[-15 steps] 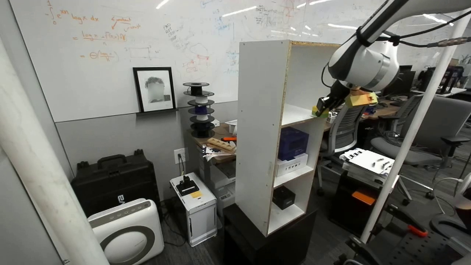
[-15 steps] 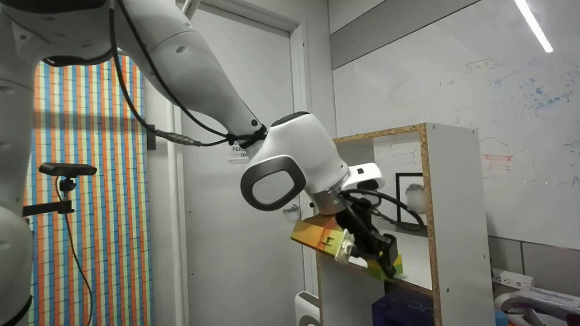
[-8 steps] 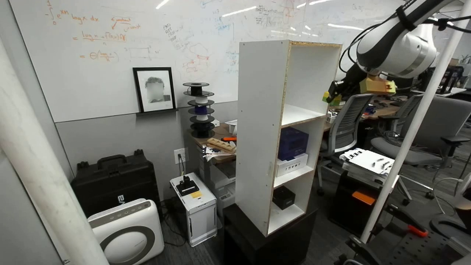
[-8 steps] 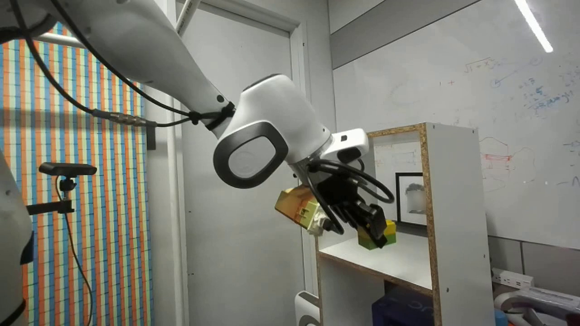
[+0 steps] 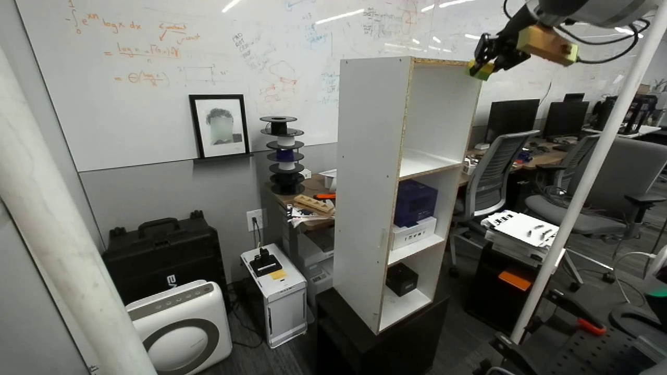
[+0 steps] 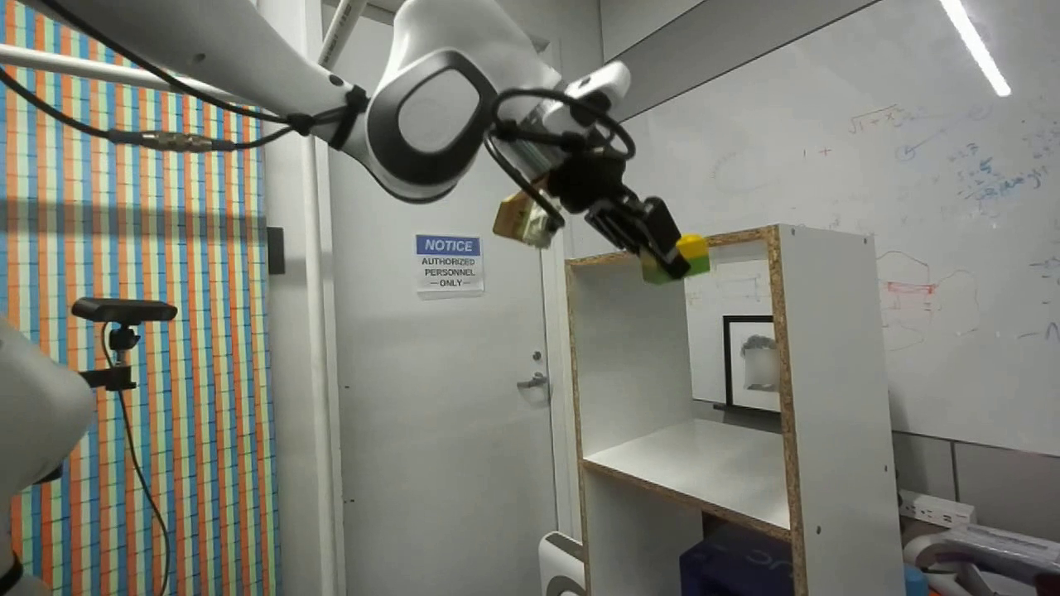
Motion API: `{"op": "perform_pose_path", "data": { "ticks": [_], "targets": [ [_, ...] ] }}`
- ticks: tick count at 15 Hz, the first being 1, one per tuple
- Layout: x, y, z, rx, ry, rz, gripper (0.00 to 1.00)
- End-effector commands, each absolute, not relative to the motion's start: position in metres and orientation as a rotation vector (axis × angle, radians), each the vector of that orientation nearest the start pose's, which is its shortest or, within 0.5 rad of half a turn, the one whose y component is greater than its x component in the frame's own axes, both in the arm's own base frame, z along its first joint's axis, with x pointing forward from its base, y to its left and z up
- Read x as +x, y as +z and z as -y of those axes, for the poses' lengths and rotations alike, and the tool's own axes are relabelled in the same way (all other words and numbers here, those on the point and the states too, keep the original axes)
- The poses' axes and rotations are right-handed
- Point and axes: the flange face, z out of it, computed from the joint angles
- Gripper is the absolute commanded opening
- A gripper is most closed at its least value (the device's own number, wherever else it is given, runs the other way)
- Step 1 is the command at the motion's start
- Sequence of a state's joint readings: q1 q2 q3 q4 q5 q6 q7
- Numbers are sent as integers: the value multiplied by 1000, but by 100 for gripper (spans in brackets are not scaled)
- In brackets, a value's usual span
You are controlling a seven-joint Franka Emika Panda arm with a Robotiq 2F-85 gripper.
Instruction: Pick up the sponge and put it on top of the counter
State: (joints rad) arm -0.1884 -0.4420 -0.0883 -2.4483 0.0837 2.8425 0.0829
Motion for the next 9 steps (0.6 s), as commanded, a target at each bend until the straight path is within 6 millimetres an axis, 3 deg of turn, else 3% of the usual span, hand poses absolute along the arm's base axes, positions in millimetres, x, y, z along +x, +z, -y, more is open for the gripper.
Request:
{"op": "perform_pose_path", "data": {
  "ticks": [1, 4, 6, 9],
  "targets": [
    [448, 644, 115, -2720, -1374, -746, 17],
    [475, 701, 101, -2679, -1428, -852, 17],
    [496, 718, 95, -2689, -1408, -914, 17],
    [540, 715, 97, -2759, -1317, -997, 17]
  ]
}}
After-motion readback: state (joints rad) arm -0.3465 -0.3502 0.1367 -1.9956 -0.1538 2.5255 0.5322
